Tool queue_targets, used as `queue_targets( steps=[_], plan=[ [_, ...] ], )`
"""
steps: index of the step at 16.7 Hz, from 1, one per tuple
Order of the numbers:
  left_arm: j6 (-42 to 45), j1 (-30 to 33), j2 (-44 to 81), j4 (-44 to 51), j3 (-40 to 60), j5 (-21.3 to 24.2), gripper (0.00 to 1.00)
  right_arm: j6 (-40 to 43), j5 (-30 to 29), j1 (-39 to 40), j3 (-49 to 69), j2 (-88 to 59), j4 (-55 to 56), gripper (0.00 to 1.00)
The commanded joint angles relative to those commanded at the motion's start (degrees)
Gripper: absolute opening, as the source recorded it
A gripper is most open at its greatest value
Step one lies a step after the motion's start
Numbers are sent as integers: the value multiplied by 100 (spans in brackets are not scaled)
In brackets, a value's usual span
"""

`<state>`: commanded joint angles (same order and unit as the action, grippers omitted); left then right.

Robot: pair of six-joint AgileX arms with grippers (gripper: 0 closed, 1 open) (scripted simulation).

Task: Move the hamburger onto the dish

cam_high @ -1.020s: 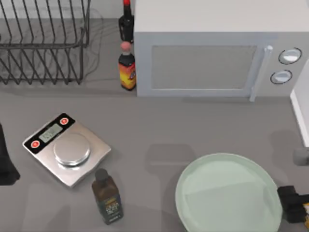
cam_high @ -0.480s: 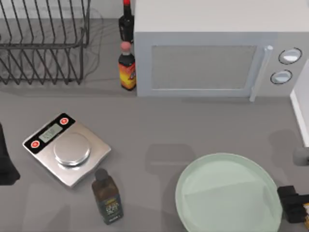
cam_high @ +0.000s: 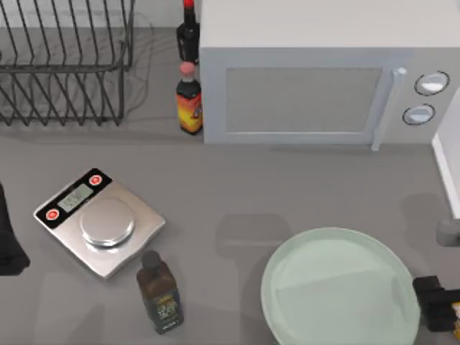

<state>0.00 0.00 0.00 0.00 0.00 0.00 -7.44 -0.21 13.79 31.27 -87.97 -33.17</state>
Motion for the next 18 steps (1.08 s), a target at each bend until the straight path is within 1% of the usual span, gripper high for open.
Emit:
queue_targets(
  steps=[5,6,8,10,15,18],
  plan=[
    [0,0,0,0,0,0,100,0,0,0,0,0,0,0],
    [0,0,0,0,0,0,100,-5,-5,-1,250,444,-512,0],
    [0,0,0,0,0,0,100,0,-5,5,327,466,-605,0],
    [0,0,0,0,0,0,100,3,-5,7,572,571,-942,0],
    [0,0,0,0,0,0,100,19,-6,-13,1483,1099,-2545,0],
    [0,0,0,0,0,0,100,35,-6,-27,1883,1391,-3128,0]
  ],
)
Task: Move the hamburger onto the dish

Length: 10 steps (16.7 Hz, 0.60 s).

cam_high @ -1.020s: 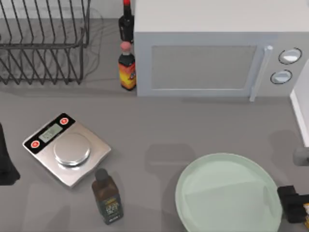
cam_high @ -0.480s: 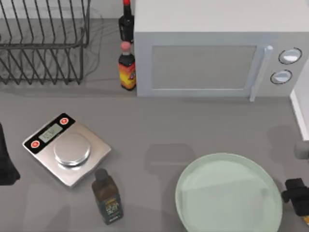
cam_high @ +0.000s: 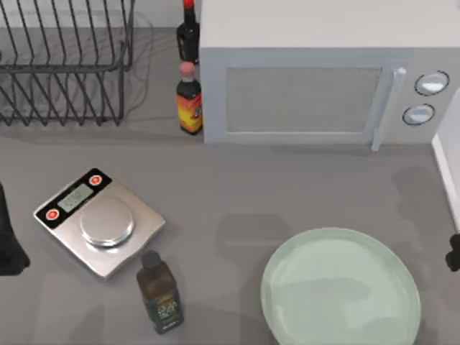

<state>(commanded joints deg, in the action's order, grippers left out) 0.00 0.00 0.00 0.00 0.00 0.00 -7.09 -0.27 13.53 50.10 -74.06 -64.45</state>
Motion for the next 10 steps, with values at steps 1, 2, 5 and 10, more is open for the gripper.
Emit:
queue_targets(
  steps=[1,2,5,10],
  plan=[
    [0,0,0,0,0,0,100,4,0,-3,53,50,-73,0],
    [0,0,0,0,0,0,100,4,0,-4,62,59,-85,0],
    [0,0,0,0,0,0,100,-7,3,9,45,36,-70,0],
    [0,0,0,0,0,0,100,552,8,136,146,-119,-115,0]
  ],
)
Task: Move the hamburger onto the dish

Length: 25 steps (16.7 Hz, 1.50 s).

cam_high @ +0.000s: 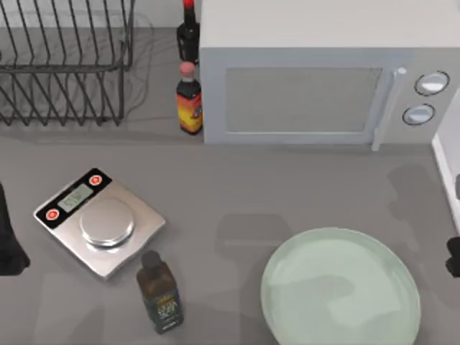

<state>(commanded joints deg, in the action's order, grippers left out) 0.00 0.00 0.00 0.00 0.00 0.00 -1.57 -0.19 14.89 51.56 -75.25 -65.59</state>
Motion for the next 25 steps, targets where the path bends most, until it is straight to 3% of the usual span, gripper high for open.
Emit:
queue_targets(
  steps=[6,19,25],
  plan=[
    [0,0,0,0,0,0,100,2369,21,484,402,-548,-102,0],
    [0,0,0,0,0,0,100,9894,86,1939,1362,-1819,-7,0],
    [0,0,0,0,0,0,100,12692,110,2443,1583,-2100,192,0]
  ],
)
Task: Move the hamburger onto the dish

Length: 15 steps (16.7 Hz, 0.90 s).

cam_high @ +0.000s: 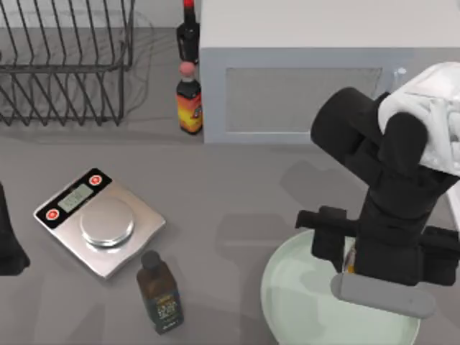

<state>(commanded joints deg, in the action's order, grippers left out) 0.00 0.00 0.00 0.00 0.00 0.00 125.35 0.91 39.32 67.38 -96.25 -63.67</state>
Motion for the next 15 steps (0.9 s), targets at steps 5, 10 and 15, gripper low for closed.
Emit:
queue_targets(
  steps=[5,10,15],
  plan=[
    [0,0,0,0,0,0,100,1155,15,204,62,-97,99,0],
    [0,0,0,0,0,0,100,1216,16,214,64,-102,104,0],
    [0,0,0,0,0,0,100,1201,14,190,-205,-218,489,0]
  ],
)
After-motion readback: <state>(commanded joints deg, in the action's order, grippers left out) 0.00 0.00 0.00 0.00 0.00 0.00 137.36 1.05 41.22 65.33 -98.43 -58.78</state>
